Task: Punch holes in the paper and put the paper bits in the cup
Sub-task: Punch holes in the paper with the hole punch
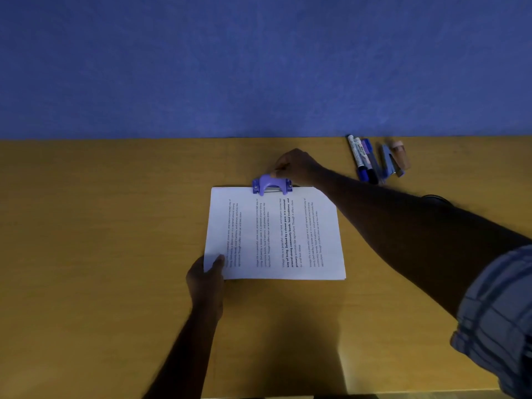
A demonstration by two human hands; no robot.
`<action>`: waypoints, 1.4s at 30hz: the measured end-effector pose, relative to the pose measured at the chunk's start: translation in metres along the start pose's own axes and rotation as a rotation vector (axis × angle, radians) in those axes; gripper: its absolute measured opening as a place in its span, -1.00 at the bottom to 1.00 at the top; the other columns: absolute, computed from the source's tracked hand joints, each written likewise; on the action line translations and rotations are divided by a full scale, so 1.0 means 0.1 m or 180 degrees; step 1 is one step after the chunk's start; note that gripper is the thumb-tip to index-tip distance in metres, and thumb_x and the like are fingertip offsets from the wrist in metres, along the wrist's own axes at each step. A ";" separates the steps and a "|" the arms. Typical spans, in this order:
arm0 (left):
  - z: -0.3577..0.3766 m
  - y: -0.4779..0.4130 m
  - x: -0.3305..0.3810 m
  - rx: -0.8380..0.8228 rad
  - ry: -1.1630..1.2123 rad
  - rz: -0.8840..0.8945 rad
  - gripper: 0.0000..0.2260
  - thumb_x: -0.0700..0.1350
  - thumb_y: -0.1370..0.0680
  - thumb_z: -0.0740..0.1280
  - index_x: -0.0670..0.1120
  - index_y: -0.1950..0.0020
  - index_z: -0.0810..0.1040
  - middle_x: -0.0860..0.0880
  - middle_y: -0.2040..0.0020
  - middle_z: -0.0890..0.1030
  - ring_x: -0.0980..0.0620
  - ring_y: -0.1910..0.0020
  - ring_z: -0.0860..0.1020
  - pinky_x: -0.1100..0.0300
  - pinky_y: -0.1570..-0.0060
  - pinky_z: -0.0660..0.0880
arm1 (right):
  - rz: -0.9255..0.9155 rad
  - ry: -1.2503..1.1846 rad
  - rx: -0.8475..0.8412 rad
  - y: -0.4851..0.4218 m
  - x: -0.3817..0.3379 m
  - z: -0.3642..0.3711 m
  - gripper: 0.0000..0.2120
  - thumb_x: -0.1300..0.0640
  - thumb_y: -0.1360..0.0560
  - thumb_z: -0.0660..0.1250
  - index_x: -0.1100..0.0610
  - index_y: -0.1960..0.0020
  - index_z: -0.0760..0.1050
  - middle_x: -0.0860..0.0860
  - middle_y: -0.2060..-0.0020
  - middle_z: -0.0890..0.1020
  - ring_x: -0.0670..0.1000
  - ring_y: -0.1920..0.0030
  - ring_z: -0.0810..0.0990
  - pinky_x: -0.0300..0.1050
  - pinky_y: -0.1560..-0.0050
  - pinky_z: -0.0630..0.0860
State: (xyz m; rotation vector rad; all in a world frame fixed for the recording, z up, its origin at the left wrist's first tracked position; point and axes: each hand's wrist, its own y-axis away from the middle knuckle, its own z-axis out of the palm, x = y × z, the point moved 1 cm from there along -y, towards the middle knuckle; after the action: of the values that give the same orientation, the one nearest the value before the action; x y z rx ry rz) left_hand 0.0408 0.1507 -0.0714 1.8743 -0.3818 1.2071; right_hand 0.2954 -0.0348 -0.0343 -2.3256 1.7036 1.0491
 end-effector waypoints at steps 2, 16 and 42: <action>0.00 0.00 0.00 -0.0023 -0.0067 0.0120 -0.90 -0.25 -0.55 0.38 -0.09 -0.03 0.60 -0.07 0.03 0.65 -0.08 0.01 0.62 0.08 0.02 0.56 | 0.0082 0.0040 -0.0022 -0.01 0.01 0.01 -0.74 0.02 -0.48 0.42 0.20 -0.03 0.65 0.11 0.05 0.68 -0.03 0.15 0.54 -0.13 0.16 0.46; 0.01 -0.06 -0.09 0.0075 -0.0198 0.0156 -0.91 -0.23 -0.57 0.36 -0.06 -0.02 0.58 -0.04 0.05 0.64 -0.10 0.01 0.61 0.00 -0.02 0.56 | 0.0492 0.0402 -0.0449 -0.16 0.03 -0.05 -0.55 -0.12 -0.43 0.44 0.24 -0.08 0.61 0.16 -0.05 0.63 0.13 -0.07 0.58 -0.02 -0.03 0.50; 0.04 -0.02 -0.12 0.0256 -0.0055 0.0079 -0.95 -0.20 -0.58 0.36 -0.07 -0.01 0.57 0.04 0.09 0.62 0.07 0.09 0.59 0.17 0.15 0.53 | 0.1018 0.1252 -0.0617 -0.19 0.07 -0.06 -0.10 -0.48 -0.35 0.24 0.16 -0.43 0.30 0.26 -0.47 0.25 0.39 -0.45 0.19 0.41 -0.41 0.15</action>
State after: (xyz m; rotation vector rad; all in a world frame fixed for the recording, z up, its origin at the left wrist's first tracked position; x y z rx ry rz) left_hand 0.0386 0.1463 -0.0838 1.9551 -0.3718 1.2401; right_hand 0.3163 -0.0361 -0.0396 -2.5733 2.2720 0.8710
